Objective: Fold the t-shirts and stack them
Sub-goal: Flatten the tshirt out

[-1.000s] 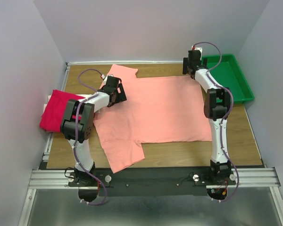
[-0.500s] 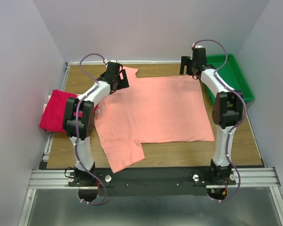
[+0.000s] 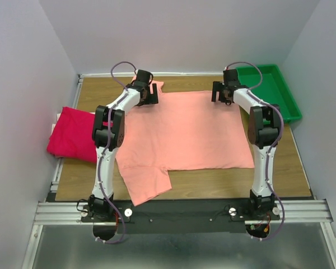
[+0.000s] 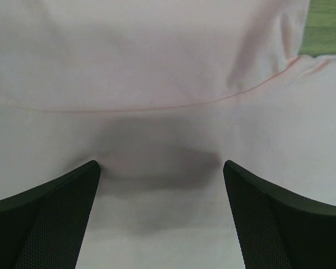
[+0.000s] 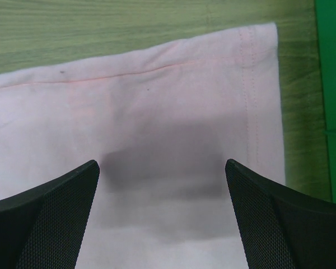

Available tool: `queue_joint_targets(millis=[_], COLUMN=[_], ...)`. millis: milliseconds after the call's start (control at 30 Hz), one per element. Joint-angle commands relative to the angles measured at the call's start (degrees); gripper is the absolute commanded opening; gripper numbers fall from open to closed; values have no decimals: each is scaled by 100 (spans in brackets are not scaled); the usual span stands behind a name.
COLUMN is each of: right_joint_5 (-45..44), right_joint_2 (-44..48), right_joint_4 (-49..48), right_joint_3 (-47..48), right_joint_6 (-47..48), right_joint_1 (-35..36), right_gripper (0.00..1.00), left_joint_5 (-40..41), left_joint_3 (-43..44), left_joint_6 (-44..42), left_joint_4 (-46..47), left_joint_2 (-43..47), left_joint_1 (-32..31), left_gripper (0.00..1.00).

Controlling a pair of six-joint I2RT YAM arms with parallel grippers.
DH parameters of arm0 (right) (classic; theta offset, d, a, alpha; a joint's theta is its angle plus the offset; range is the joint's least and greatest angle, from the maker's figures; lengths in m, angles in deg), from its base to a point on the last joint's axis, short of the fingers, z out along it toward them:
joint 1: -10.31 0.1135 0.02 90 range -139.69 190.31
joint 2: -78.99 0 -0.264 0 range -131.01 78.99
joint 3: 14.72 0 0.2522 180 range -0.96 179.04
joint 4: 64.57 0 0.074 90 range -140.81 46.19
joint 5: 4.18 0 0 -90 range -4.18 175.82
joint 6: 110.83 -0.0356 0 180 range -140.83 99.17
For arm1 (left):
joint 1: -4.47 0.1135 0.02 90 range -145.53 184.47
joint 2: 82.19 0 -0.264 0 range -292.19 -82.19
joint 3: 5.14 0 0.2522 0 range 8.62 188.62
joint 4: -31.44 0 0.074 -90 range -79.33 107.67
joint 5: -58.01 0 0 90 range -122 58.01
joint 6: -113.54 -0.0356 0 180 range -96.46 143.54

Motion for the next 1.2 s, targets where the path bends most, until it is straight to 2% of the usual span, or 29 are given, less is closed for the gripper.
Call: queue_joint_targets(millis=[0, 200, 333, 500, 833, 1000, 1100, 1167], right_joint_5=[-357, -514, -629, -735, -261, -111, 73, 310], right_joint_2=[-423, -898, -1180, -1373, -1093, -434, 260, 925], right_joint_4=[49, 66, 84, 101, 101, 171, 207, 207], right_joint_3=[358, 780, 1219, 1466, 1414, 1466, 1213, 653], right_joint_6=[51, 157, 201, 139, 104, 113, -10, -185], right_joint_1=[-40, -111, -181, -251, -278, -278, -269, -234], right_gripper=[100, 100, 100, 100, 100, 100, 100, 100], left_joint_5=[-447, -579, -641, -1361, -2082, -1961, -1618, -1215], left_joint_3=[771, 2055, 2347, 2646, 3208, 3279, 2875, 1686], left_joint_6=[-200, -218, -183, -52, 62, 168, 133, 168], left_joint_4=[-469, -971, -839, -576, -233, -294, -356, -277], left_joint_2=[-457, -1266, -1407, -1697, -2260, -1637, -672, 265], left_joint_1=[30, 30, 92, 285, 356, 347, 303, 198], left_gripper=[98, 98, 99, 99, 99, 99, 99, 99])
